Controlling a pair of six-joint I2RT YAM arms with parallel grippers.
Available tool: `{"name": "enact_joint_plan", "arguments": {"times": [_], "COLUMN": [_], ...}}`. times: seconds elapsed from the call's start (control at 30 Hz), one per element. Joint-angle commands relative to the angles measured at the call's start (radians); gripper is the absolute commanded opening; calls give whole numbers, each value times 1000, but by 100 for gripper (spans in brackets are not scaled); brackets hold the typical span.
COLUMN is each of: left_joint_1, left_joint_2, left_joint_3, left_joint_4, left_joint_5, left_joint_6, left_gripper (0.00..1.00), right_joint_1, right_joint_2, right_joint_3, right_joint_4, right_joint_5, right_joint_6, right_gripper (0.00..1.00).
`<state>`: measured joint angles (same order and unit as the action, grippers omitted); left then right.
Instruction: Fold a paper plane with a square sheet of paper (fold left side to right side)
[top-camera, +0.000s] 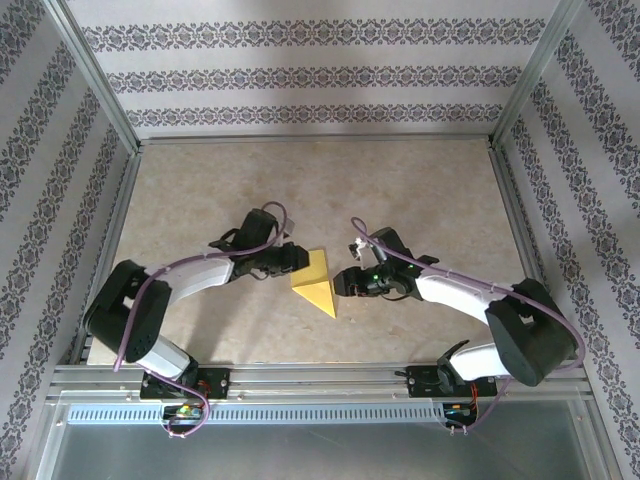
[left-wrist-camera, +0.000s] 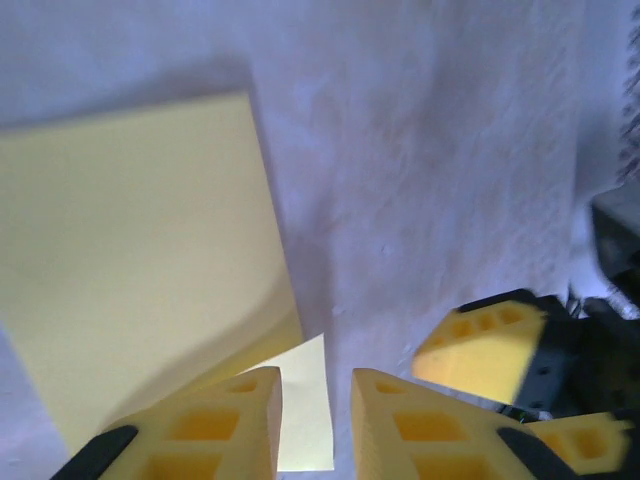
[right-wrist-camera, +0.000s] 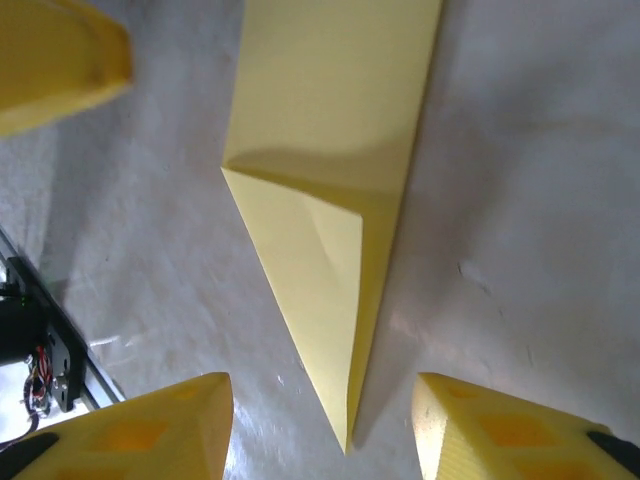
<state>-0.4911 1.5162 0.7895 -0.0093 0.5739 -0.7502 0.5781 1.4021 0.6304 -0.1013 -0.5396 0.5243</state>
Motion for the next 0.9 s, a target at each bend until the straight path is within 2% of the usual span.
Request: {"name": "enact_joint_plan", "arguments": {"times": [0.0, 0.23, 0.43, 0.63, 0.8, 0.87], "left_joint_1": [50, 88, 97, 109, 124, 131], "left_joint_2": [-53, -91, -75, -67, -64, -59], "left_joint_3": [-16, -118, -134, -145, -163, -173], "left_joint_4": [-89, 8, 13, 35, 75, 98], "left_joint_5": [-35, -47, -48, -40, -21, -9], "left_joint_6": [47, -26, -30, -39, -56, -66], "left_gripper": [29, 35, 36, 38, 39, 39], "right_joint_1": [-1, 8, 23, 23, 22, 21], "right_joint_2": [70, 204, 265, 276, 261, 238], "right_joint_3": [53, 88, 98, 95, 100, 96], "right_joint_4": [60, 154, 203, 216, 205, 192], "right_joint_5": [0, -29, -56, -67, -71, -64], "right_joint_6": [-98, -78, -58, -51, -50, -52], "right_gripper": [52, 49, 39, 25, 5, 0]}}
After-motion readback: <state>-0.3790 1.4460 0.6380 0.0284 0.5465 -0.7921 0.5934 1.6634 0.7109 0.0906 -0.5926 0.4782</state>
